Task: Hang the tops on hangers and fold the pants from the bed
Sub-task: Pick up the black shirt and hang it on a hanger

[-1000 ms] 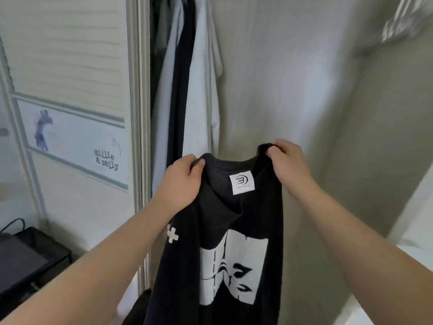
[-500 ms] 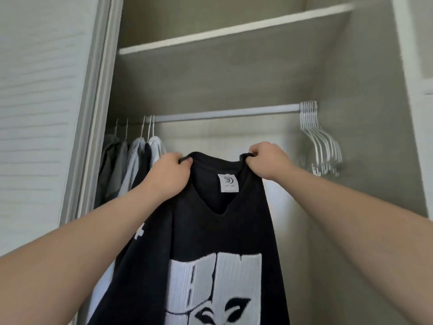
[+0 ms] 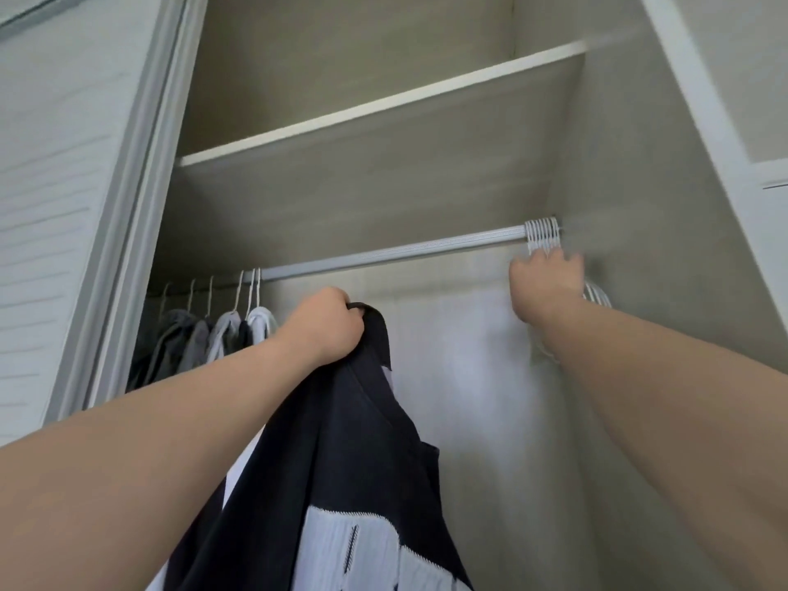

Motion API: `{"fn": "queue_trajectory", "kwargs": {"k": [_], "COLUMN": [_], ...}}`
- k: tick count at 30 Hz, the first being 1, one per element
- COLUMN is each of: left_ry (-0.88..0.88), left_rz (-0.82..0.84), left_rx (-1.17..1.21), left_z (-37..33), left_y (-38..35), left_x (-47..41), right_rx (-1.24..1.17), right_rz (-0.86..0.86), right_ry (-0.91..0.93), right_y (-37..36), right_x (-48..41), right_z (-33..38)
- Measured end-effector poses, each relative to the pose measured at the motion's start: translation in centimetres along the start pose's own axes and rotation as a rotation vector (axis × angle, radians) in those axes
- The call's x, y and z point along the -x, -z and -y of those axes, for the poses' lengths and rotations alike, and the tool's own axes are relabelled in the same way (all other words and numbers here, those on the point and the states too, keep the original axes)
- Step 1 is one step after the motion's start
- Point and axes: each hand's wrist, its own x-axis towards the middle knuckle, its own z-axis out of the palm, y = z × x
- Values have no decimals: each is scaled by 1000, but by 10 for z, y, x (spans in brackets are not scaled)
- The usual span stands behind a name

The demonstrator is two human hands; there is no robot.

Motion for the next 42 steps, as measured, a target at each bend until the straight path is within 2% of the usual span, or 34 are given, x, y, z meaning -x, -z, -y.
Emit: {"fn": "queue_trajectory", "kwargs": {"k": [7,15,24,28,33,35,40,42], "left_ry": [-5,-23,-14,1,37,44,58,67], "left_rz": [40,49,54,31,6,-23,-175,-239], "left_rx": [-73,-59,-77,-93,-39,-31,-22,-31], "left_z": [13,26,36,47,66,73,88,93], "left_y": [-1,5,1,6,25,38,83,108], "left_x": [-1,-2,-3,-5,-5,-3,11,18], "right_rx": [64,181,2,-305,-775,-983,-1650,-1900], "right_rz": [-56,-85,-172,-203,-126,-52,258,309], "right_ry": [-47,-5,14,24,-43,-90,-252,-285], "right_y": [-17,-25,-15,6,44,57,85,100], "right_x": [-10,-14,-16,-15,-14,-12,8,17], "right_z": [-5,-10,-16,-1,20,26,47,58]}}
